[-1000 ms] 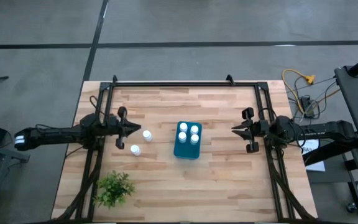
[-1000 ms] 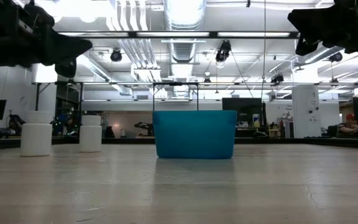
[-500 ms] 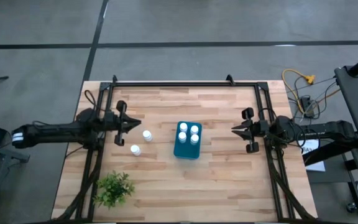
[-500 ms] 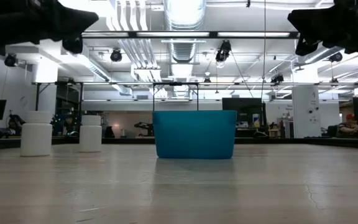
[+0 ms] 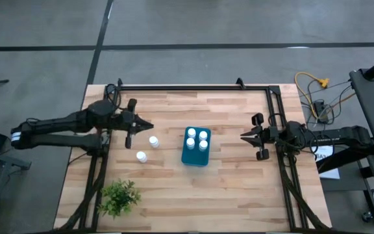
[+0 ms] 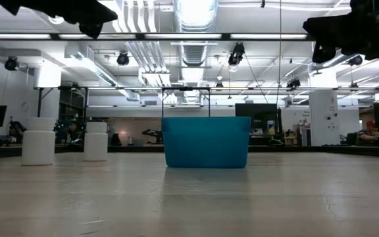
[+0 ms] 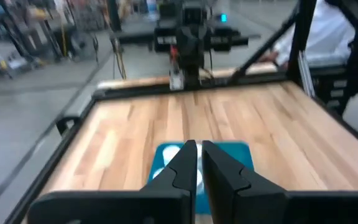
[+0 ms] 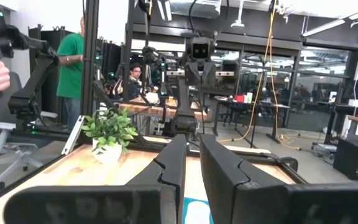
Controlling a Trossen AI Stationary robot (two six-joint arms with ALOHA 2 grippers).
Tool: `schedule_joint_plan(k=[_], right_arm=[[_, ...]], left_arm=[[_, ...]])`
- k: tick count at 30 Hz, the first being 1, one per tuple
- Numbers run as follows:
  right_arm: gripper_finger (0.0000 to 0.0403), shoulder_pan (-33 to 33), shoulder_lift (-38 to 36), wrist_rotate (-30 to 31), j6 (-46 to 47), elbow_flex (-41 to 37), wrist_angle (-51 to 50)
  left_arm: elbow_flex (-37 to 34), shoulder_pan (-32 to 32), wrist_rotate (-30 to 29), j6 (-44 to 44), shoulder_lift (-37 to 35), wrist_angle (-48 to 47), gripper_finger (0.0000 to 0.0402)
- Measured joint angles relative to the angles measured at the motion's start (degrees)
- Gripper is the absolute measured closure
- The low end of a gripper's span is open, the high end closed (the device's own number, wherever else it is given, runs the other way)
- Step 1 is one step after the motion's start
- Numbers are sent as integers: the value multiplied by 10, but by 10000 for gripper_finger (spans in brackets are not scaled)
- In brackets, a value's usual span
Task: Pick and place pill bottles into a basket
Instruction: Put the medicine bottle into the blue bin
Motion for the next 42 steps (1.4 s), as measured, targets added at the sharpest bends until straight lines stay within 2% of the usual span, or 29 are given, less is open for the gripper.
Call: schedule_joint_plan(k=[5, 9, 19, 28, 31, 35, 42], right_arm=[[365, 0, 0, 0, 2, 0, -4], [364, 0, 0, 1, 2, 0, -9], [365, 0, 0, 2, 1, 0, -13], [365, 0, 0, 2, 0, 0, -14], [364, 0, 0, 2, 0, 0, -14], [364, 0, 0, 2, 0, 0, -14], [365, 0, 0, 2, 0, 0, -14]], left_arm=[[69, 0, 1, 15, 23, -103, 391], [101, 0, 1, 16, 34, -159, 370], [107, 0, 11, 16, 46, -205, 266], [107, 0, 103, 10, 64, -226, 170], [107, 0, 112, 10, 68, -227, 148], [114, 0, 112, 10, 69, -243, 133], [146, -21, 106, 15, 67, -301, 131]])
